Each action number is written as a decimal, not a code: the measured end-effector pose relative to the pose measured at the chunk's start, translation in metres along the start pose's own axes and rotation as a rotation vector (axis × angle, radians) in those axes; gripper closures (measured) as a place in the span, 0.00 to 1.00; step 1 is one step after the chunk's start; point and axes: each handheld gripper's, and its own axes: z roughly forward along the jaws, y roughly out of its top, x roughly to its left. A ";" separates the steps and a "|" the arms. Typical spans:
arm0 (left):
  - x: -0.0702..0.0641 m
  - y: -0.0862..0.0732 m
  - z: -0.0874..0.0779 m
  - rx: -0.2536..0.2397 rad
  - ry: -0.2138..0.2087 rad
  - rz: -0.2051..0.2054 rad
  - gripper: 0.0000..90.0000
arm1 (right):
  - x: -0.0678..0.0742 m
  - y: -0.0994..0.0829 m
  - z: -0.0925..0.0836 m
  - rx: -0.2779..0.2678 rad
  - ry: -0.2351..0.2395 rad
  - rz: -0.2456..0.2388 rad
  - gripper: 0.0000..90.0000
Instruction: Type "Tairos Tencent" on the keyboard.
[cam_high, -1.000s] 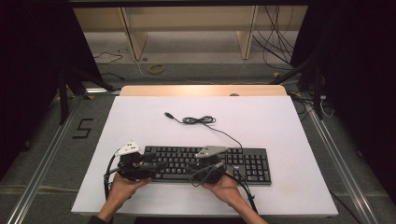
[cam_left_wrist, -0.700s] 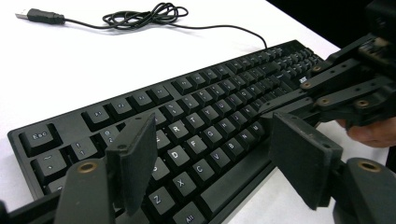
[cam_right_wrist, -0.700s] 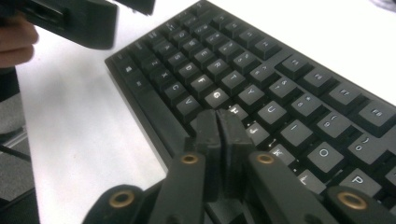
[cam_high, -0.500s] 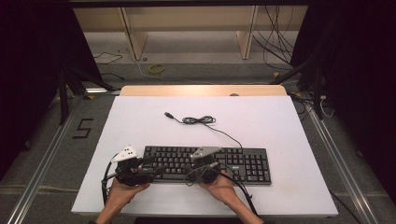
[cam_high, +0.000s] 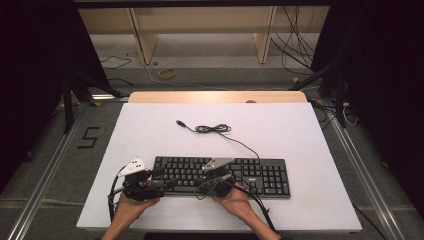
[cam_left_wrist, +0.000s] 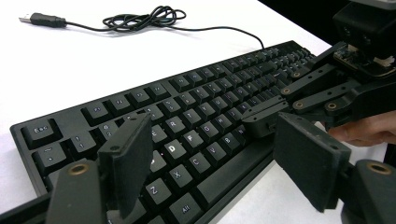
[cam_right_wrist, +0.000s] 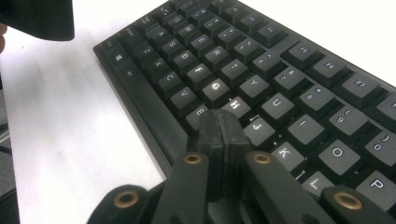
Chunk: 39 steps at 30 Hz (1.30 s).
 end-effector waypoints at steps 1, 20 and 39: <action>0.000 0.000 0.000 0.000 0.000 0.000 0.31 | 0.000 0.000 0.000 -0.001 0.001 0.000 1.00; 0.001 0.000 0.000 -0.004 0.005 0.003 0.31 | -0.004 -0.001 -0.006 -0.044 0.002 0.026 0.98; 0.000 0.000 0.002 -0.001 0.008 0.010 0.32 | -0.009 -0.004 -0.026 -0.092 0.015 0.061 0.87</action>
